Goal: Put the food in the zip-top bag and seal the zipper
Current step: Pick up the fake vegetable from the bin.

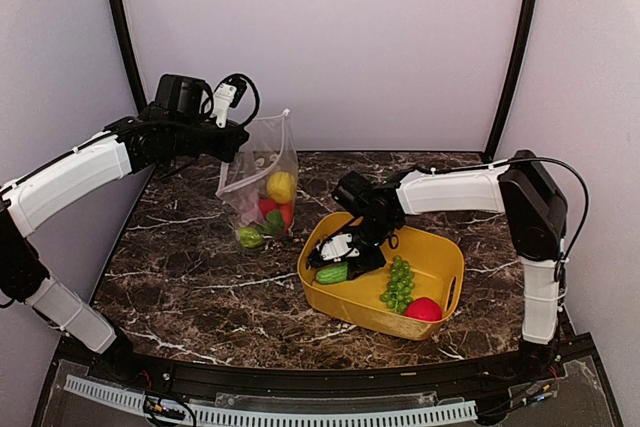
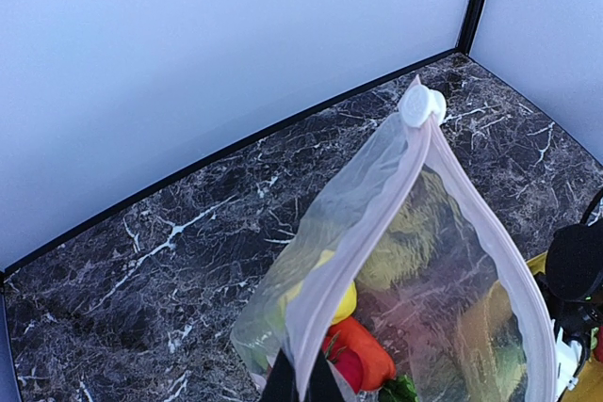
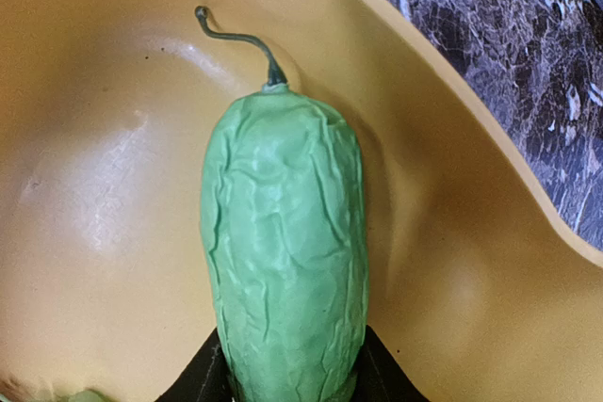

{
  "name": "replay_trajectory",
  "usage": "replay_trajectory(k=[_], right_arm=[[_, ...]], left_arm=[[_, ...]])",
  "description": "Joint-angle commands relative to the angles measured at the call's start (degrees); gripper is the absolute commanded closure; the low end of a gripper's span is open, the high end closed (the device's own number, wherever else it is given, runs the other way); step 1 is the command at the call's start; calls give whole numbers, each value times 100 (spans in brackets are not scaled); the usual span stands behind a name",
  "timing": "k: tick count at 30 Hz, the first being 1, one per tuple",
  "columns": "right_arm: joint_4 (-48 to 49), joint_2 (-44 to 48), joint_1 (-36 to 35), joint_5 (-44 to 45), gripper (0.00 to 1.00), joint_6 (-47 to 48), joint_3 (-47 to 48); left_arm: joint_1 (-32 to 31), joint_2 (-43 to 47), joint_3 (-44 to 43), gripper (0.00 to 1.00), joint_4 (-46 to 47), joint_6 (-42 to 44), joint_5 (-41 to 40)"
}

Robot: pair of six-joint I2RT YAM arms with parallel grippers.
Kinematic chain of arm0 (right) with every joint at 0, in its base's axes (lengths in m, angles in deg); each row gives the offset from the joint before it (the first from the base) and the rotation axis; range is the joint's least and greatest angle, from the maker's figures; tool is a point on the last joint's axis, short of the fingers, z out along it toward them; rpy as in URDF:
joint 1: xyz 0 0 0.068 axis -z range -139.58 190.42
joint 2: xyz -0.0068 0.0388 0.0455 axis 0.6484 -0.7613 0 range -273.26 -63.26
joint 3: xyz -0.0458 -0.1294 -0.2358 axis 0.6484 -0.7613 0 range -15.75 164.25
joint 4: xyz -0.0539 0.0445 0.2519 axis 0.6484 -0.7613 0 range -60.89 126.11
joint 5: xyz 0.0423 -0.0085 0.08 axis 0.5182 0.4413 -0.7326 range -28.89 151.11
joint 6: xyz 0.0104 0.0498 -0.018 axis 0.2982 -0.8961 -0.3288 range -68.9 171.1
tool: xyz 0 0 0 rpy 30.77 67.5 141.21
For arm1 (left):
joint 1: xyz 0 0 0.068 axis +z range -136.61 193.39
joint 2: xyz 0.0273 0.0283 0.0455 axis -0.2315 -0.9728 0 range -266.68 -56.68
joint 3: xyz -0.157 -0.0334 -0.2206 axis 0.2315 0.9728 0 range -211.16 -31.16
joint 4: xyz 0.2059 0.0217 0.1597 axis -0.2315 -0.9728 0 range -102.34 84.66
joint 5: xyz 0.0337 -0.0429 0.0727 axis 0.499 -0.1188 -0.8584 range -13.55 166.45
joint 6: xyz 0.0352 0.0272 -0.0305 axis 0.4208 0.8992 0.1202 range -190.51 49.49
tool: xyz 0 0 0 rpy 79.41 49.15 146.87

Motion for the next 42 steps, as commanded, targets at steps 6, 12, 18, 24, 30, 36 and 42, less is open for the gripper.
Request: replay_trajectory(k=[6,12,18,24,30,36,42], right_arm=[[-242,941,-49,323,68,-231,-136],[-579,1523,26,364,71,-255,37],[-955,1640,195,-454,74,-541,1172],[-1238,1094,241,-1779,73,-1040,2971],[-854,378,241,-2931,73,-1628,4320],[277,-34,245,-3763,72,-2744,4770],[998,-135,334,-4035,72,-3580,4667]], left_arm=[[26,137,60,99,80,-44,80],[26,114,54,99,86,-55,144],[26,58,45,99,71,-51,177],[26,-79,-21,99,-13,-53,604],[26,-203,-85,99,-36,30,903],[26,-399,-397,99,-35,-364,1175],[26,-430,-626,99,-52,-1315,1146]])
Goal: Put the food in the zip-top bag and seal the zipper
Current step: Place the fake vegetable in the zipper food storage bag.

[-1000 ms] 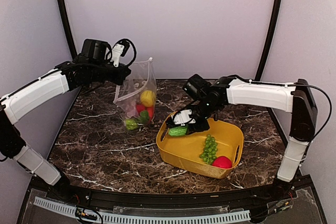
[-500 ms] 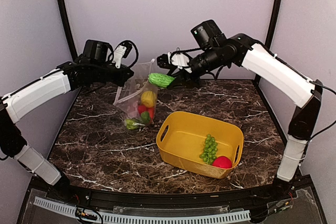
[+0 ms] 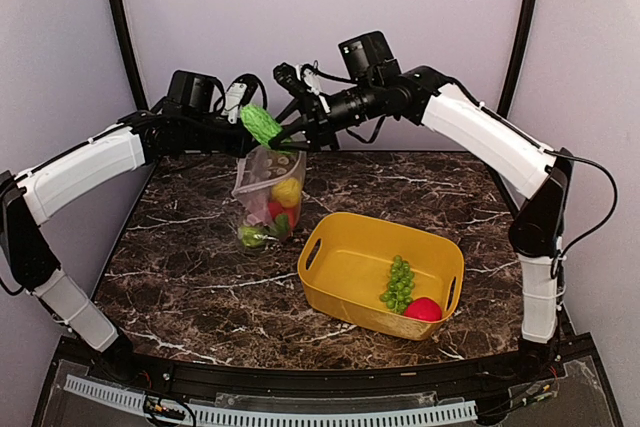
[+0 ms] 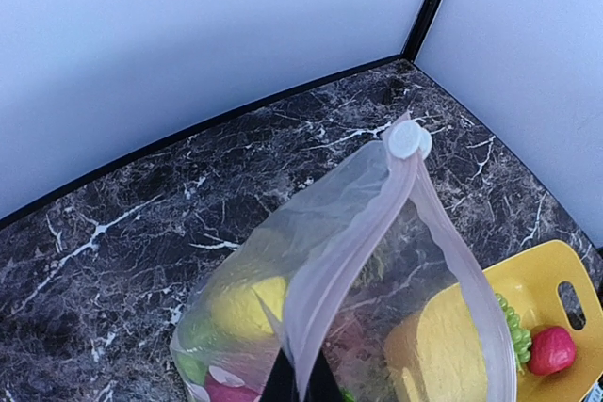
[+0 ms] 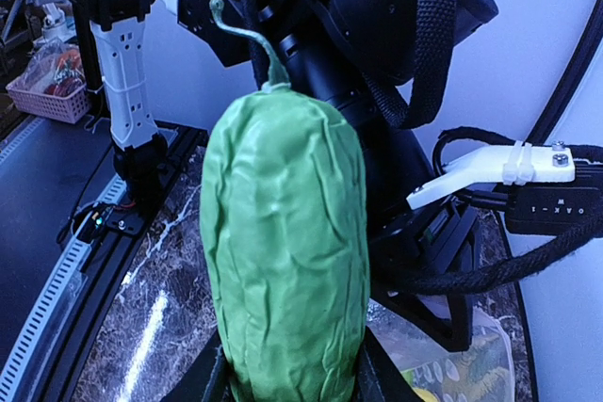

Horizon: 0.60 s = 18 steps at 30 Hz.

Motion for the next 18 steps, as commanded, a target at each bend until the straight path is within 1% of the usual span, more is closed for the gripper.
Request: replay_trajectory(k=[1,6,12,16,18], right_arm=[[865,-15,91,-461,72,-920,48],[1272,-63,175,-334,71,-1270,-159],[1641,-284,274,-264,68,-1476,-307],[1817,-459,346,-178,63,-1568,-364],[1933,-525,374,-74,56,-1605,-439]], left_arm=[[20,145,-186,99,17,-994,107],[20,429,89,99,469,-1775,169],[20,500,107,99,614,-2042,144],[20,449,22,99,553,-2052,144],[26,420,10,99,541,-2034,148]])
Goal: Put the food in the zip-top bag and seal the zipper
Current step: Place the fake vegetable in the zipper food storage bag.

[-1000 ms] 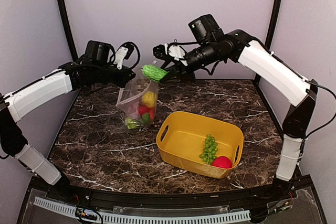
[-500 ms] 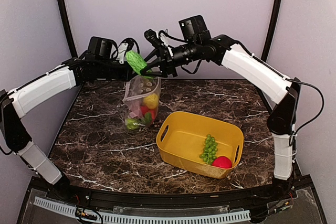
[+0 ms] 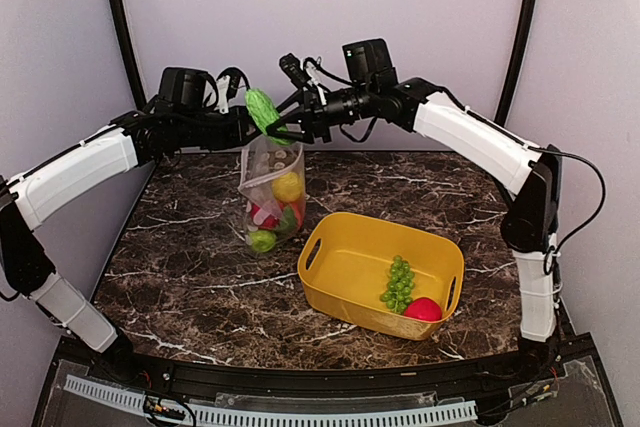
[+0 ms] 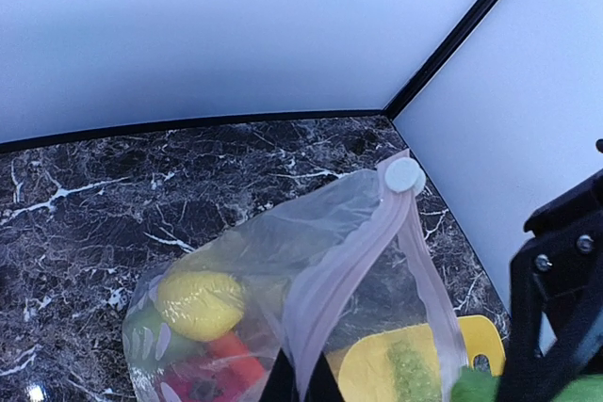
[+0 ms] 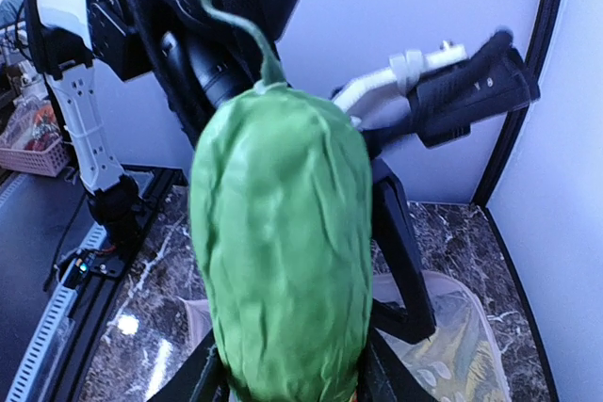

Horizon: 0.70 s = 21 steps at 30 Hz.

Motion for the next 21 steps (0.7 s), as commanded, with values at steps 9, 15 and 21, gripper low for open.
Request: replay_trajectory(k=[9,15,21], right_arm=[[480,-238,158,356,34,-311,-262],[230,78,195,395,33,-278,-327],[-571,897,318,451,29,207,-696]], left_arm=[[99,101,-62,99,109,-67,82],[178,13,-58,99,37,28,69],[220,-146,-366,99,-541,727,-340]])
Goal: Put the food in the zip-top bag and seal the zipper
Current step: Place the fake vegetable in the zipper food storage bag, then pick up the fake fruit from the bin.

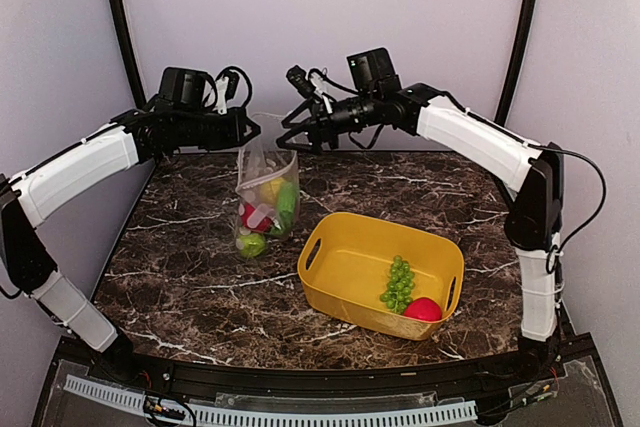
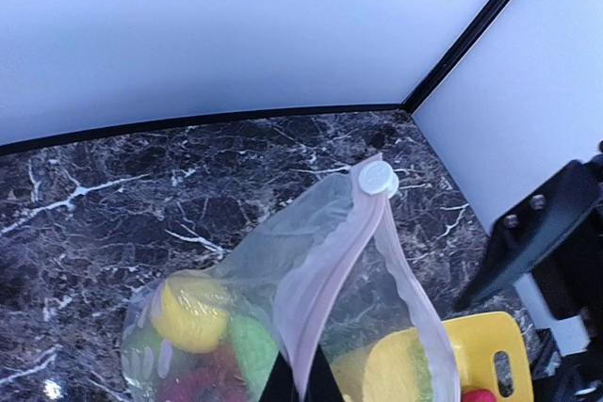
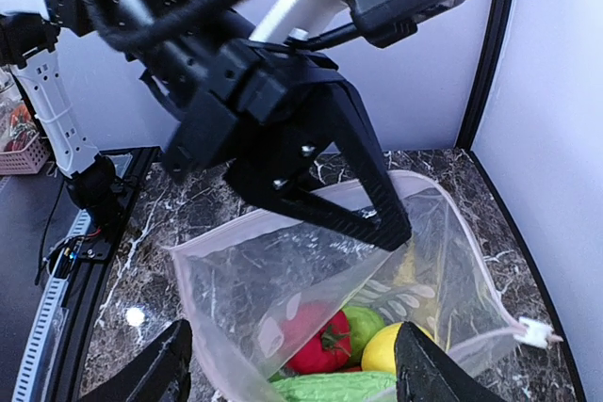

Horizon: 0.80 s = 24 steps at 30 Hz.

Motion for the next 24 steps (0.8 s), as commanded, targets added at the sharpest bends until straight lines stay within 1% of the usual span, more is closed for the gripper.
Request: replay_trajectory(k=[1,3,4,5,6,7,8,9,12,13,16,21,24], right_arm=[[-711,1035,174,114,28,477,-344],[-1081,1378,265,172,27,721,-592],[-1230,1540,310,237,24,857,-810],[-1340,1723,347,412,15,1038,-1156],[-1423,1880,381,600,3,1145,-1426],[-1469,2050,410,823,2,1225,-1739],[-1504,2215,471,987,1,1240,-2031],[-1599,2361,547,989,1,1305,-2358],[-2158,2699,694,900,1,1898,-3101],[-2356,2776,695,982,2,2148,-3275],[-2848,2948,696,1361,14,2861,-3741],[-3420,3052,667,1786,31,3624,-4135],[-3690,3002,567,2256,41,3971,-4372]], left_arm=[[53,-93,-446,99,-634,730,-463],[53,-86,-638,99,-908,1270,-586],[53,-81,-688,99,-974,1429,-611],[53,-37,-734,99,-1050,1755,-641],[53,-8,-692,99,-1054,1940,-659],[53,47,-631,99,-1017,2300,-678],[53,65,-482,99,-953,2450,-644],[53,69,-412,99,-917,2689,-583],[50,-29,-243,99,-822,2802,-145],[46,-84,-227,99,-790,2733,-52],[52,-126,-100,99,-579,2620,176],[53,-46,111,99,-445,2578,52],[53,56,299,99,-326,2580,1]])
